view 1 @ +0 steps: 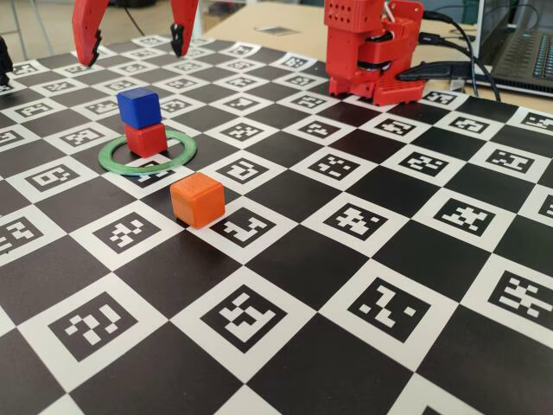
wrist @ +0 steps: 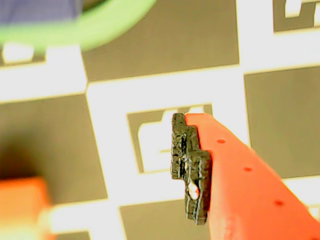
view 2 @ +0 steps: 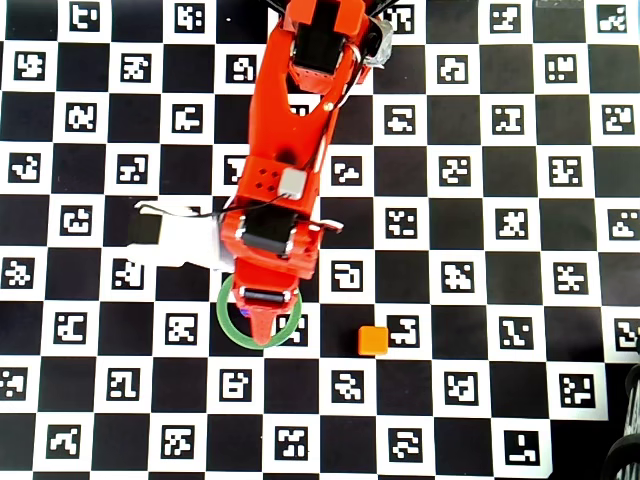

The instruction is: Grab the red cube then put it in the green circle then put the blue cube on top and finally the orange cube on top

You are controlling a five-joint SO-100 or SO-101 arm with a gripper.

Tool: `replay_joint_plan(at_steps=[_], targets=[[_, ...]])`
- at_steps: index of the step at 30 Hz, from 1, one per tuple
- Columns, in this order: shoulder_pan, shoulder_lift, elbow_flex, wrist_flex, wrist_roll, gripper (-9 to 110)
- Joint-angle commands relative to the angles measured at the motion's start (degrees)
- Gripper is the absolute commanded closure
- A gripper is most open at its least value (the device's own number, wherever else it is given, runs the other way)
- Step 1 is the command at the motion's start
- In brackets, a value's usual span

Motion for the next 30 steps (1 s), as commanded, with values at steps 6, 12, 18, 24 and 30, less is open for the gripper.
replay_joint_plan(at_steps=[6,12,18,24,30], targets=[[-9.84,1.41,-11.43,4.66,13.45,55],[-15.03,-3.69,-13.27,2.81,16.52,54],[-18.11,-10.90,-15.91,0.00,17.67,54],[-19.34,-15.21,-15.03,-5.98,15.38,54],[-19.60,-19.25,-15.03,-9.23,15.03,54]])
